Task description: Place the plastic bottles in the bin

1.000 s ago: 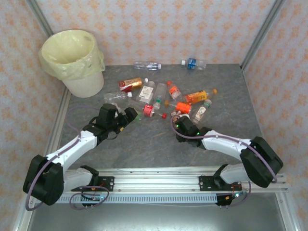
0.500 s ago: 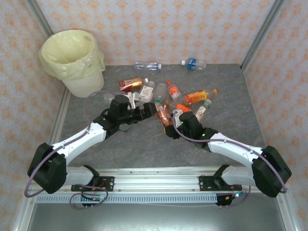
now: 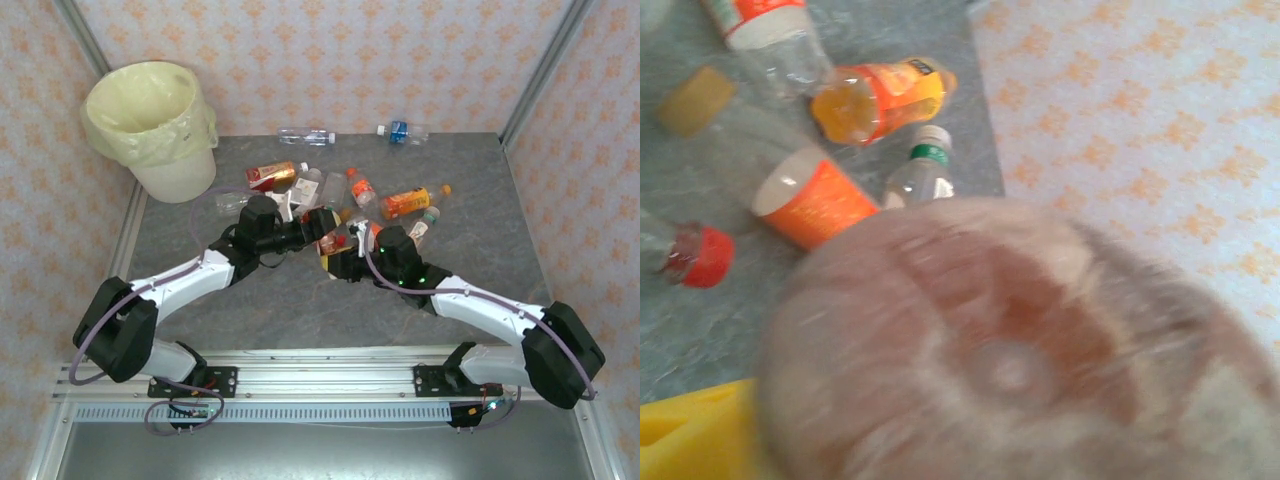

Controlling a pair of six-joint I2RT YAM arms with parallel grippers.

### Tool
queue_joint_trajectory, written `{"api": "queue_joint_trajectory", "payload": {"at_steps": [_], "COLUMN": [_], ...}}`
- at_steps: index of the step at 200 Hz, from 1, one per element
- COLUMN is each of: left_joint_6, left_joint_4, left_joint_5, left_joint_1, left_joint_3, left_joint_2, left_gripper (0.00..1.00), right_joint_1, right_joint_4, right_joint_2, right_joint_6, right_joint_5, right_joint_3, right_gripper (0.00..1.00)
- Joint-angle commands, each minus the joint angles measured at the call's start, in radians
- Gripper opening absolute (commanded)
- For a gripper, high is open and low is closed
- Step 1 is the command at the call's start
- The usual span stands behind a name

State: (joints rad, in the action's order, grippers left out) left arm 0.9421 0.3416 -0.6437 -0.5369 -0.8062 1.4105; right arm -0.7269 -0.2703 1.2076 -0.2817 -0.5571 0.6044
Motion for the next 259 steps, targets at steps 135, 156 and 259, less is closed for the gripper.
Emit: {"api": "queue_joint_trajectory", "payload": {"at_steps": [135, 156, 259], "left_joint_6": [-0.043, -0.053, -0.21], "left_joint_4": [-0.07, -0.162, -0.782], "left_joint_5": [0.222, 0.332, 1.042], "left_joint_1": [-0.006, -0.005, 0.023], "left_joint_3": [0.006, -0.017, -0.436], "left_joint_2": [-0.06, -0.059, 0.016], "left_gripper": [0.58, 0.58, 0.55], "right_joint_1": [0.0, 0.0, 0.037], "right_joint_4": [-0.016, 0.025, 0.061], "right_joint_2": [-0.06, -0.091, -0.131], "right_joint_6": [-0.024, -0.02, -0.294], "right_joint_5": [0.044, 0.133, 0.801], "right_joint_3": [0.008, 0.005, -0.109], "right_gripper": [0.75, 0.99, 0.99]}}
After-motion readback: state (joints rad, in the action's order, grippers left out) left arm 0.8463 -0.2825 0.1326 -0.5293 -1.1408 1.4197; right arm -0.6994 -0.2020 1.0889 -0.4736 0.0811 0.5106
